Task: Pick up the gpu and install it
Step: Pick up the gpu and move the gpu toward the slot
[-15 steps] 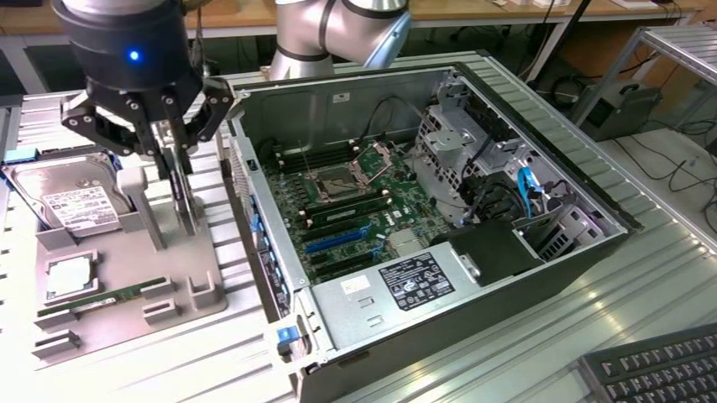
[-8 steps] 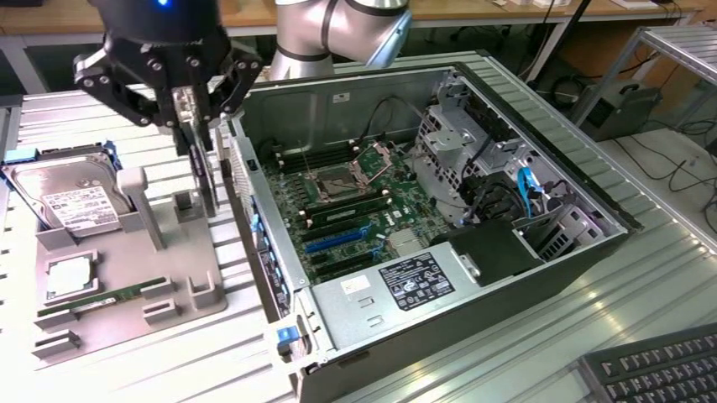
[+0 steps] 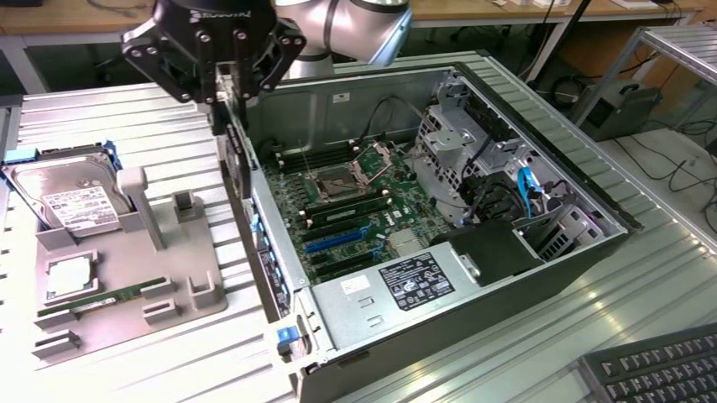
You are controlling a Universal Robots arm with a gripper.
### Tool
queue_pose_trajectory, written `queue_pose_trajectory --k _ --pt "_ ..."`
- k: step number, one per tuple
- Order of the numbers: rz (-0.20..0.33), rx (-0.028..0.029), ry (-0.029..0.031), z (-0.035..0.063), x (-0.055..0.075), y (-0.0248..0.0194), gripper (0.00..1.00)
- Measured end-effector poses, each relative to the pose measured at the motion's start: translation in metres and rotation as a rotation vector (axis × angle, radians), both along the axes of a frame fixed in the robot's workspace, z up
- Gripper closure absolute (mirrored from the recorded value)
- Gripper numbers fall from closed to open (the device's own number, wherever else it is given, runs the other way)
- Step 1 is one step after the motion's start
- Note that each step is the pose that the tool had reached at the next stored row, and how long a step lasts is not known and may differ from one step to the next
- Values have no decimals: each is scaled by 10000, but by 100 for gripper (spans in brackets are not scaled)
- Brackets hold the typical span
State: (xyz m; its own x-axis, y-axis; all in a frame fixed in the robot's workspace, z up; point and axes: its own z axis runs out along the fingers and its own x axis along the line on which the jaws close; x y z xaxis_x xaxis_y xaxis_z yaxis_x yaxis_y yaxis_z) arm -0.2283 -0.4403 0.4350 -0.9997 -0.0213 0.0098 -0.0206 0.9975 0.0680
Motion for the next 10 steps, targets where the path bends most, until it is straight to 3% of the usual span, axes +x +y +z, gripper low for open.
queue_pose_trajectory --k 10 --pt "-2 12 68 -2 466 -5 74"
